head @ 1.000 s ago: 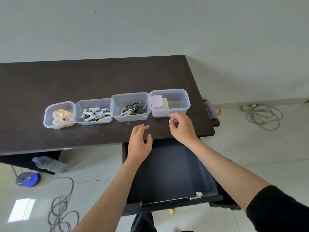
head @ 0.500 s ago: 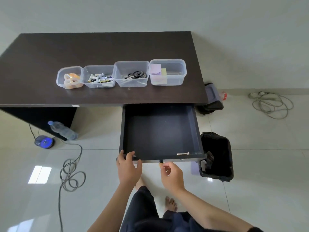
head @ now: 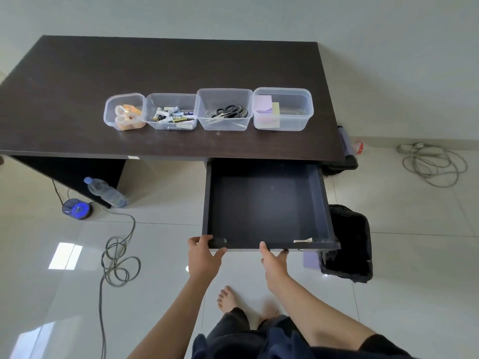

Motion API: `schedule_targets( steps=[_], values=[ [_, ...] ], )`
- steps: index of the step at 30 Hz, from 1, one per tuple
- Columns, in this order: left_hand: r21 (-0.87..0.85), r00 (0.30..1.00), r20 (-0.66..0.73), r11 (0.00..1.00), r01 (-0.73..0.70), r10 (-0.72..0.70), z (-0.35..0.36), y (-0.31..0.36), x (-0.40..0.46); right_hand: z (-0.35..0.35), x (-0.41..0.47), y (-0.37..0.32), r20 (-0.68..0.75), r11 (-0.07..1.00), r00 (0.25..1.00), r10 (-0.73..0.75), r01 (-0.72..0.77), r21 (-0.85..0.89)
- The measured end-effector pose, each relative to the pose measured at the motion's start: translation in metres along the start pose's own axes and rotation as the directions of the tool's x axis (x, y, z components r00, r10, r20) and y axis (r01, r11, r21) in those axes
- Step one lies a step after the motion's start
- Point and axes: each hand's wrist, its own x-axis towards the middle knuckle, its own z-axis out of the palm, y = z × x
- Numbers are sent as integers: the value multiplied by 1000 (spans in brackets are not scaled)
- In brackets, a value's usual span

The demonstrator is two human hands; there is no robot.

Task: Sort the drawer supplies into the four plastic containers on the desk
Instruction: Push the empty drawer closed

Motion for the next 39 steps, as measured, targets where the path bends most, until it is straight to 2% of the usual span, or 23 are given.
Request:
schedule_targets(
  steps=[6, 10, 13, 21, 29, 34, 37, 39],
  values=[
    [-71, 998, -45, 996, -48, 45, -4, -6, 2, 2, -1, 10, -96, 985, 982, -160, 153, -79],
    [-134, 992, -105, 987, -90, 76, -6, -2, 2, 5, -5, 9, -101, 917, 935, -339, 304, -258],
    [-160, 992, -102, 983, -85, 69, -7, 4, 8, 3, 1, 4, -85, 855, 907, -412, 353, -380],
    [-210, 995, -94, 977, -44, 24, -16, 48, 61, 26, 43, -43, -122, 808, 873, -473, 374, -456],
    [-197, 993, -100, 978, -75, 56, -28, 117, 150, 70, 94, -131, -167, 856, 881, -442, 359, -372],
    [-84, 987, -129, 990, -111, 99, -24, 125, 174, 82, 115, -151, -164, 859, 889, -429, 345, -378],
    [-62, 986, -150, 995, -82, 71, -23, 127, 179, 83, 124, -153, -153, 846, 879, -453, 369, -385],
    [-133, 985, -175, 990, -34, 10, -22, 134, 184, 87, 131, -163, -173, 845, 864, -473, 390, -366]
  ],
)
